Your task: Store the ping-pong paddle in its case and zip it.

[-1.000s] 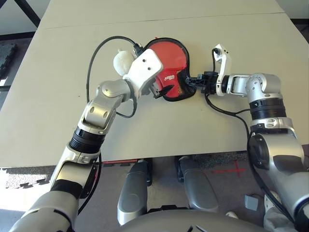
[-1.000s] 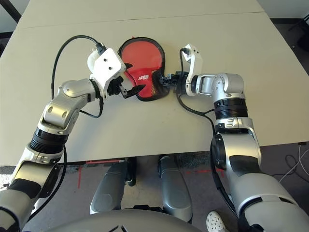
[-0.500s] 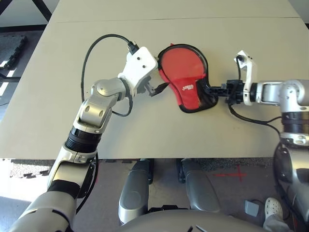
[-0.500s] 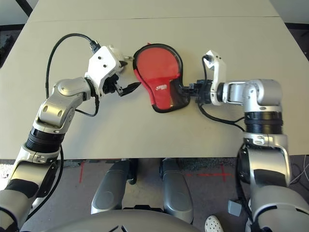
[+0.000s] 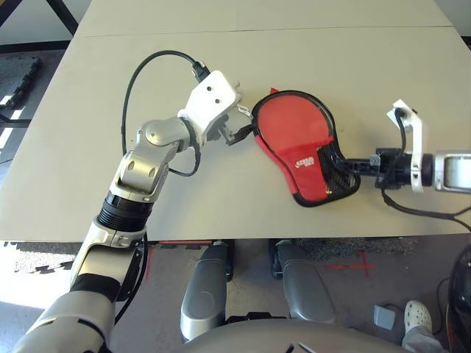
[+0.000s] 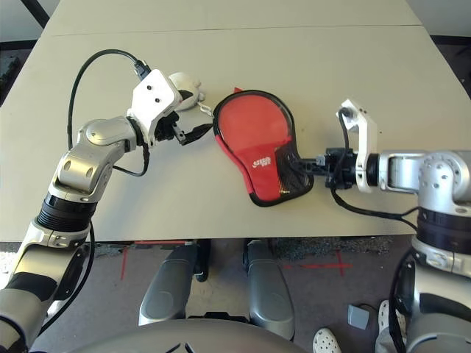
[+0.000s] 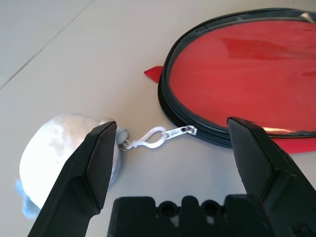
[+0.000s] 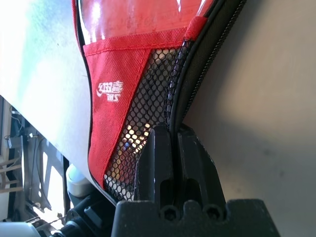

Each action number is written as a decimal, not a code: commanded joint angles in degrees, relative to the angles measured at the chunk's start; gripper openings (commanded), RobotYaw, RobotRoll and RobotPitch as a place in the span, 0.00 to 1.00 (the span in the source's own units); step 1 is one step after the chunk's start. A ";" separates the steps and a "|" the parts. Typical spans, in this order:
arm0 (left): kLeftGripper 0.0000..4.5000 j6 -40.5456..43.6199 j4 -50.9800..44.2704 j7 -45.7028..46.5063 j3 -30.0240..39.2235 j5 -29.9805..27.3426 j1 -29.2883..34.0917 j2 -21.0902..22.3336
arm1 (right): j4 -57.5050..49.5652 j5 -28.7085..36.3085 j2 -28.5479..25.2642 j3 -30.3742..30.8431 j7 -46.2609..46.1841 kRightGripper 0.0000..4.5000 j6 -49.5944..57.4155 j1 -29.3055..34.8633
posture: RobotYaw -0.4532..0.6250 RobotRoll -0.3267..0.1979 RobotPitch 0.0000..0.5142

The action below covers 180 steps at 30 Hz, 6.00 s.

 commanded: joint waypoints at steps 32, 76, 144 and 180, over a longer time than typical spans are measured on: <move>1.00 -2.02 2.08 -0.97 -0.18 0.14 0.54 -0.85 | -2.50 15.04 -10.80 5.35 -7.60 0.32 -4.56 1.86 | 0.47 0.62 0.52; 1.00 4.42 23.27 11.21 10.84 0.03 -11.91 -1.70 | 41.17 -44.70 10.03 32.37 31.22 0.99 -80.81 -17.26 | 0.49 0.62 0.49; 0.06 -35.63 75.03 25.82 10.19 7.08 -40.60 -21.42 | 25.52 -51.03 6.41 36.38 23.07 1.00 -70.49 -3.67 | 0.37 0.62 0.59; 0.98 -32.51 75.71 13.48 8.88 7.36 -41.86 -34.34 | 22.06 -50.70 7.83 36.32 19.50 1.00 -67.51 -0.90 | 0.33 0.62 0.61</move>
